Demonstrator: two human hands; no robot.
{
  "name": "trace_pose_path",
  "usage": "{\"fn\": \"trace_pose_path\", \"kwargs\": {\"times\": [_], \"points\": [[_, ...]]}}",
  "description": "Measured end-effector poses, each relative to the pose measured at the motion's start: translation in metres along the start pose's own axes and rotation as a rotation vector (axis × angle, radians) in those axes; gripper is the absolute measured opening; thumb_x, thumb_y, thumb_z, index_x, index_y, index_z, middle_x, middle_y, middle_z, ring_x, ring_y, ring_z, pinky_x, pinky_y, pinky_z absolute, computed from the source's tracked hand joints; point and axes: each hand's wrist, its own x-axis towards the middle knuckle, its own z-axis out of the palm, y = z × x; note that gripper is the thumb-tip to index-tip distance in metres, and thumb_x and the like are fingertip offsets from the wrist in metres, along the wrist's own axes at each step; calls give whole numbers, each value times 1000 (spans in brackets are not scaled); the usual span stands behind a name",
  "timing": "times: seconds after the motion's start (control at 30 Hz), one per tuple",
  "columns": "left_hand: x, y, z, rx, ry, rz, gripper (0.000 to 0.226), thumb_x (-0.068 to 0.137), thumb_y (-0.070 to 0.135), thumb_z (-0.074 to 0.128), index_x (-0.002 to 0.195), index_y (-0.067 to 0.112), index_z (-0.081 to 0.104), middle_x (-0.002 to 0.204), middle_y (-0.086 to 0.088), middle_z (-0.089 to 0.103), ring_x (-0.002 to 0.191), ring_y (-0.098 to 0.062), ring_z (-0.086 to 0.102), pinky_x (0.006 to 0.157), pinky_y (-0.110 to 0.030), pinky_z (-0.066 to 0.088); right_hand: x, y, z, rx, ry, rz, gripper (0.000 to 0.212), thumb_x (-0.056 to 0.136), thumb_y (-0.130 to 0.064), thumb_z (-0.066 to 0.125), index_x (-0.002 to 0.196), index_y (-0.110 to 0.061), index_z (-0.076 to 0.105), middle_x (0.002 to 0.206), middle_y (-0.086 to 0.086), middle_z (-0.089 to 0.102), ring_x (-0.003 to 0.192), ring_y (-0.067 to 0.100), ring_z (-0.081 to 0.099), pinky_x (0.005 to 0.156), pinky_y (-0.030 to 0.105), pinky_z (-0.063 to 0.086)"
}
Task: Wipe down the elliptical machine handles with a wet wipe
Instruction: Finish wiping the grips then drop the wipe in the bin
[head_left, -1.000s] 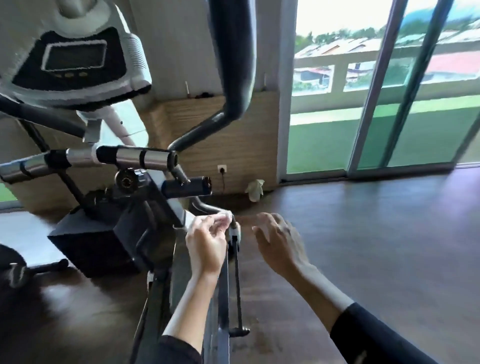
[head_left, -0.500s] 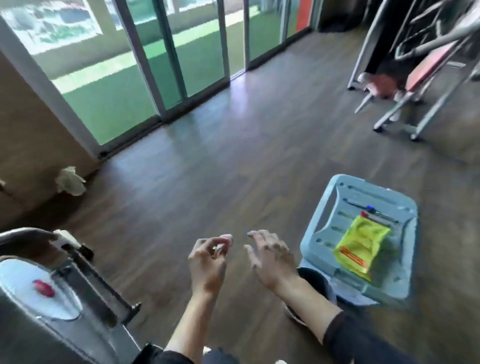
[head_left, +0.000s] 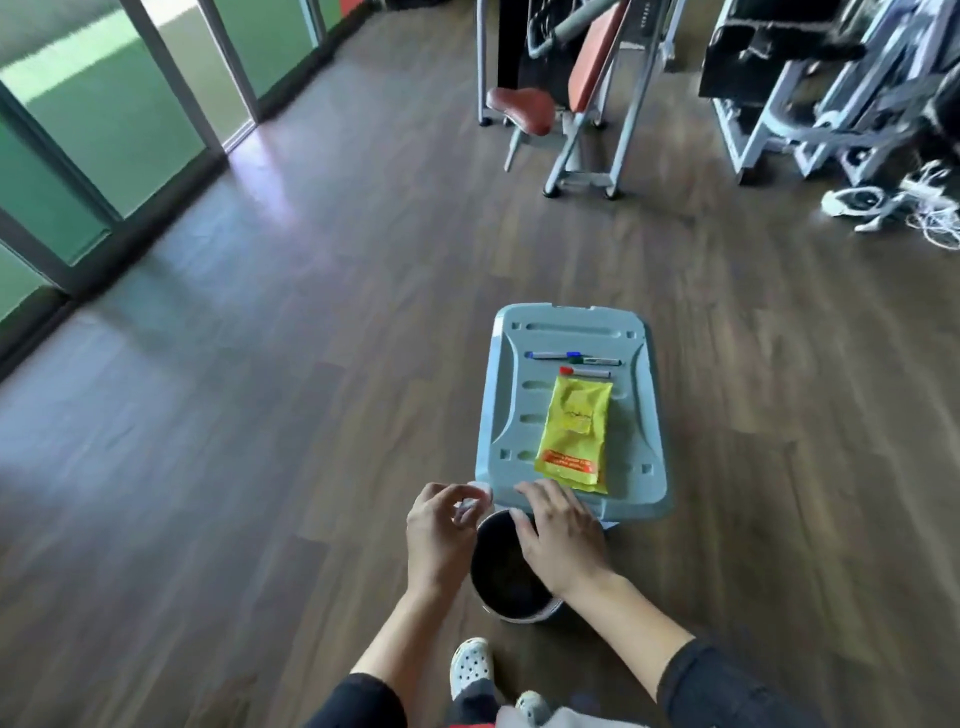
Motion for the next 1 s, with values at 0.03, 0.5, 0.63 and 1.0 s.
{"fn": "trace_pose_path", "kwargs": {"times": [0.03,0.5,0.63,1.0], "points": [[7,1,7,18,-10,6,16,76,10,80,75,25,76,77,10,59,70,3,59,65,-5,44,6,6,-1,8,13,14,31,90,-31,47,111,-15,64,108,3,65,101,27,61,85,39,49],[37,17,126,54,353,-321,29,76,4,72,71,33,74,78,9,63,74,-3,64,71,-24,53,123,109,-9,-31,-241,-370,32,92,-29,46,118,-17,60,114,0,62,107,22,58,91,35,46],[21,41,170,34,560,-521,39,78,5,71,67,42,68,78,10,62,77,-7,62,71,-18,46,143,147,-13,-91,-332,-543,32,88,-30,46,114,-19,61,108,-1,63,101,24,59,85,36,48],[1,18,245,-34,891,-829,29,77,0,70,78,29,73,82,7,58,84,-22,63,75,-37,54,170,176,40,-144,-555,-804,30,92,-24,55,120,-14,59,111,7,62,102,28,57,89,38,47]]}}
